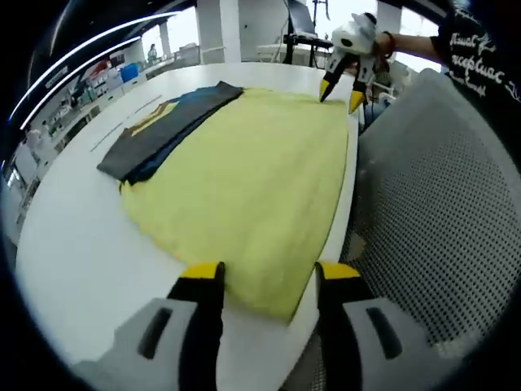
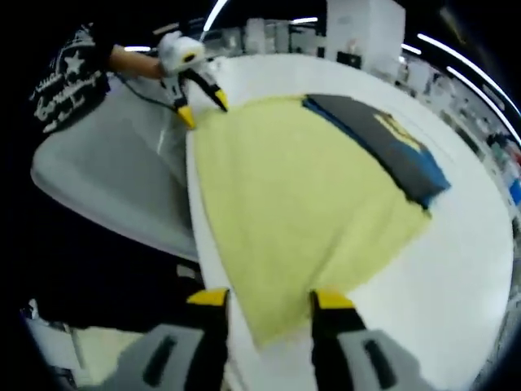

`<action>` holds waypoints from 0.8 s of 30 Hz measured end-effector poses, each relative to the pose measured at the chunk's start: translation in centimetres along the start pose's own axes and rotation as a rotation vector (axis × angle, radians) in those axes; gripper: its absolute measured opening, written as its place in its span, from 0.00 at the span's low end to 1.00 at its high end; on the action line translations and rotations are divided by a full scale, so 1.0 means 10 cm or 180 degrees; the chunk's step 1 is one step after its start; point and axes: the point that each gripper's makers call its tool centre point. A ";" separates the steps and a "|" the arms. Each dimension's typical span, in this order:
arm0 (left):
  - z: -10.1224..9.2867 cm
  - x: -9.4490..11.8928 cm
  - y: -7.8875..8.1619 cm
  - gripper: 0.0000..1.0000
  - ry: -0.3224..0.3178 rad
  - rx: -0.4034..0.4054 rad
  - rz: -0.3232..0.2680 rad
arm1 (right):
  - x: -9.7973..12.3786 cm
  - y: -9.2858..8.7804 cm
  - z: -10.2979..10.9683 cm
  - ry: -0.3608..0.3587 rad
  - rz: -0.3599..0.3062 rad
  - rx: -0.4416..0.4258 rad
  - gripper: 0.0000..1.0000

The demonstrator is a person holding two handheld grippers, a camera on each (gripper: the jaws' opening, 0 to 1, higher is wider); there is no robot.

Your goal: Fold the garment on the visible template until the final outline fits inside the template.

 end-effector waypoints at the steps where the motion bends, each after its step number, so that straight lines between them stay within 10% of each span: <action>1: 0.00 0.00 0.00 0.41 0.0004 0.0000 0.0002 | -0.01 0.00 -0.01 -0.0029 0.0032 0.0064 0.33; 24: 0.10 0.02 -0.01 0.02 0.0033 -0.0134 0.0200 | 0.00 0.02 -0.11 -0.0064 0.0039 0.0088 0.02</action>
Point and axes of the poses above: the point that each gripper's makers call its tool centre point, and the gripper's own axes: x roughly backward along the fingers, z roughly to its left, y roughly out of its top, and after that the axes turned 8 degrees about -x, right-handed
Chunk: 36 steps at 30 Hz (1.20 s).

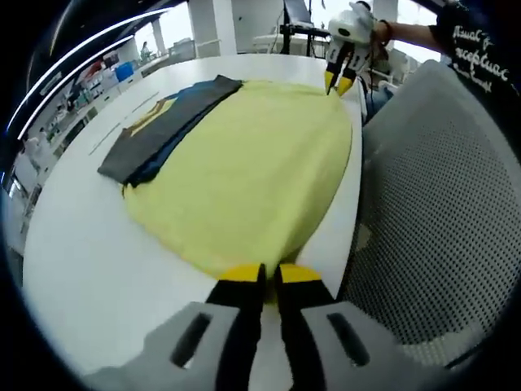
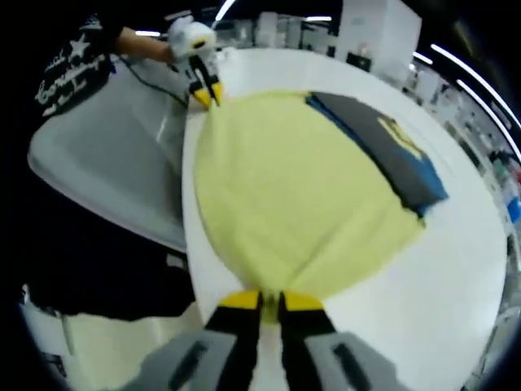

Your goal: Fold the garment on the visible template until the final outline fits inside the template.

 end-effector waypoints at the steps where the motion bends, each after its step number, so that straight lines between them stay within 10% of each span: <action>1: 0.00 0.00 0.00 0.01 0.0009 0.0000 0.0004 | 0.00 0.00 0.00 0.0001 -0.0006 -0.0014 0.01; 36: -0.41 0.44 0.07 0.00 -0.0176 0.0330 -0.0144 | 0.38 -0.06 0.45 0.0222 -0.0175 -0.0206 0.00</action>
Point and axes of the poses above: the point that each gripper's makers call its tool centre point, and the gripper's own axes: x roughly backward along the fingers, z roughly to its left, y roughly out of its top, and after that the axes turned 8 degrees about -x, right-handed
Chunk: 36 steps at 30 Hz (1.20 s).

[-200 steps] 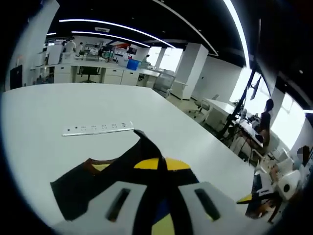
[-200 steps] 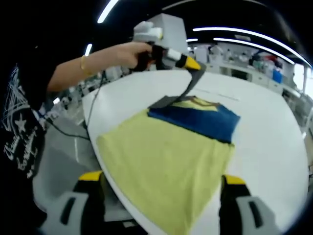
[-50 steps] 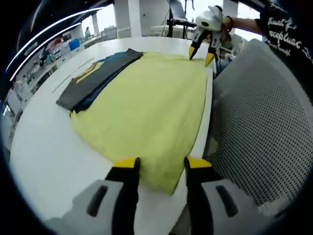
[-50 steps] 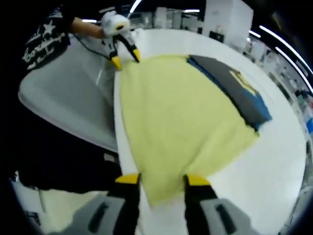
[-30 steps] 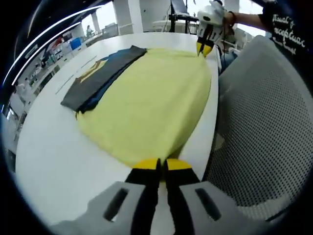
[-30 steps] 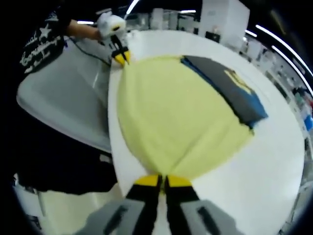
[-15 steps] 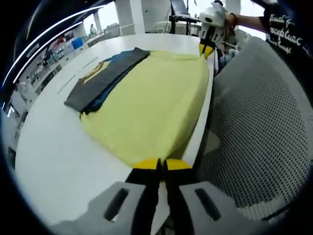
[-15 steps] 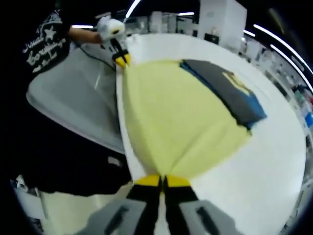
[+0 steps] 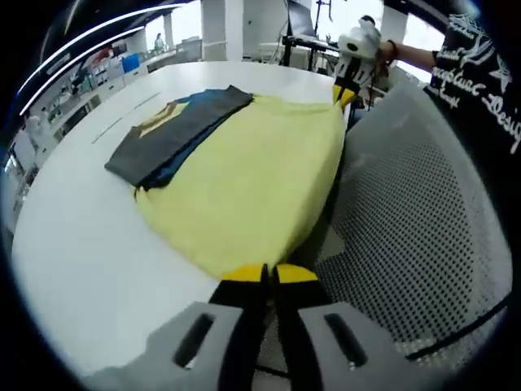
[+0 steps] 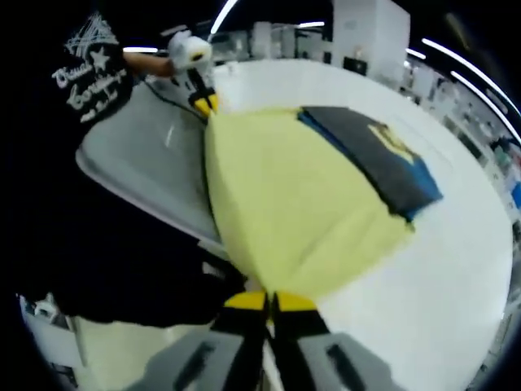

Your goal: Fold the garment on the visible template until the final outline fits inside the template.

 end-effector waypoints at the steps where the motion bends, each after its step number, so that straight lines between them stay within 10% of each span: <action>1: -0.01 0.02 0.02 0.00 -0.0021 0.0027 -0.0009 | 0.02 0.00 0.00 -0.0003 -0.0019 -0.0009 0.00; 16: -0.14 0.22 0.16 0.00 -0.0280 -0.0124 0.0048 | 0.29 0.12 0.12 0.0030 0.0080 0.0132 0.00; 36: 0.48 0.52 0.74 0.00 0.0149 -0.0366 -0.0048 | 0.61 0.64 -0.45 -0.0542 0.0009 0.0510 0.00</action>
Point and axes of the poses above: the point that each gripper's makers call its tool centre point, and the gripper's own axes: x roughly backward along the fingers, z roughly to its left, y roughly out of its top, and after that the axes turned 8 degrees about -x, right-handed
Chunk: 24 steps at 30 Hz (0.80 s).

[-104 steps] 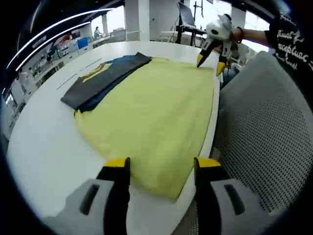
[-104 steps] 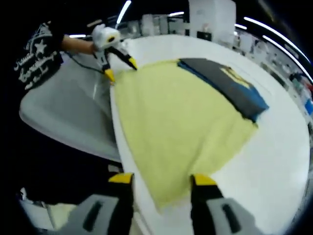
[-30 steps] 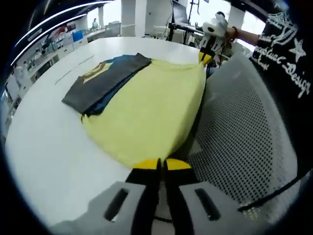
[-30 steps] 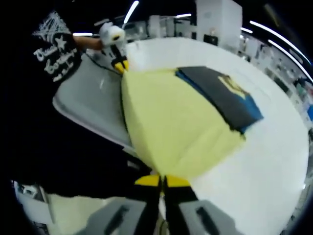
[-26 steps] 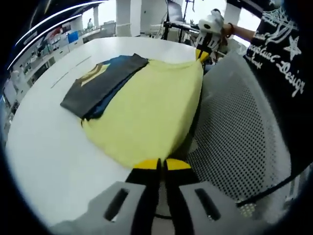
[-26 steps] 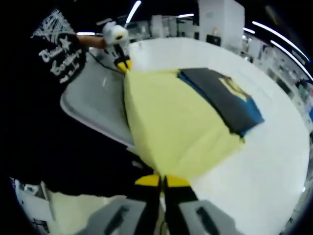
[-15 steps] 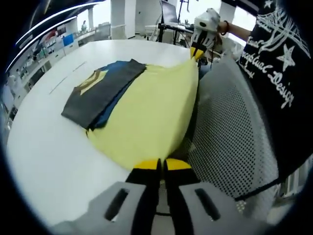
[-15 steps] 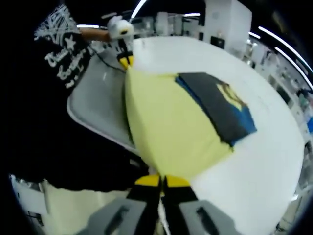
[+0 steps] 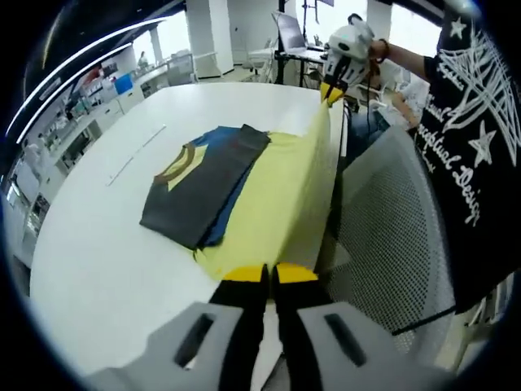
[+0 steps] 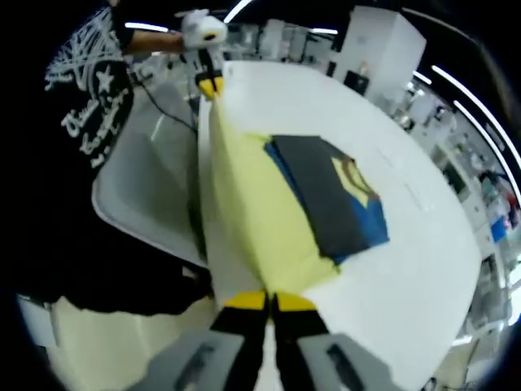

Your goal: Fold the garment on the visible template until the final outline fits inside the template.

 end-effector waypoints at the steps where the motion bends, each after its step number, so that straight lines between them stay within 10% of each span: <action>1: 0.08 0.02 0.02 0.00 0.0047 -0.0044 -0.0016 | 0.00 0.01 -0.01 -0.0010 -0.0002 0.0013 0.00; 24: 1.11 0.00 0.46 0.00 0.0626 -0.0322 0.0046 | 0.05 0.51 -0.93 -0.0646 -0.0185 0.0290 0.00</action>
Point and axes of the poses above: the point that each gripper's makers call its tool centre point, and the gripper's own axes: x roughly backward along the fingers, z roughly to its left, y roughly out of its top, and after that the axes turned 8 degrees about -x, right-handed
